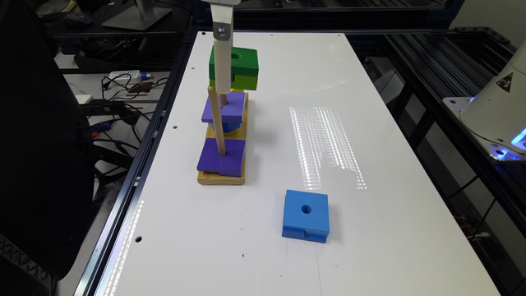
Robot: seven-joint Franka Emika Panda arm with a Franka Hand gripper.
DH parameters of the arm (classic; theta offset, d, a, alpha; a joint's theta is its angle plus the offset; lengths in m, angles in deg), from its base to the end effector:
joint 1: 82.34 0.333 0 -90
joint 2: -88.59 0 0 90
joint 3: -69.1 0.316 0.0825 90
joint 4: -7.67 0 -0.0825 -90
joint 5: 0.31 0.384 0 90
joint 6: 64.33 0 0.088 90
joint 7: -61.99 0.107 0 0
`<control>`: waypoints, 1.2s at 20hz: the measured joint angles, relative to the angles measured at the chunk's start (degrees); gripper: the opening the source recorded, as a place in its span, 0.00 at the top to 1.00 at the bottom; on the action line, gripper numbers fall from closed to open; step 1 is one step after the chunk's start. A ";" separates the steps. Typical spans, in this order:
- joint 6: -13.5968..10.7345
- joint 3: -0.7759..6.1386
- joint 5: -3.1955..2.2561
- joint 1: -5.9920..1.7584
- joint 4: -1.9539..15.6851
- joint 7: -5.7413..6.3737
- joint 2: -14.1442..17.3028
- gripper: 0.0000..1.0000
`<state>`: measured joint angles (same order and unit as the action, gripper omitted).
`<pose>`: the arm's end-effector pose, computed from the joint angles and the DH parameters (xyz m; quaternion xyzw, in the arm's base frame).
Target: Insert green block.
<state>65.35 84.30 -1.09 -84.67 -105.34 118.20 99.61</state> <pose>0.5897 0.1287 0.3869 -0.9280 0.3683 -0.0324 0.0459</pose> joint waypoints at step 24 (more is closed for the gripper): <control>0.18 -0.07 0.00 -1.57 0.03 -1.13 0.00 1.00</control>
<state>65.53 84.22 -1.09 -86.25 -105.31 117.08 99.61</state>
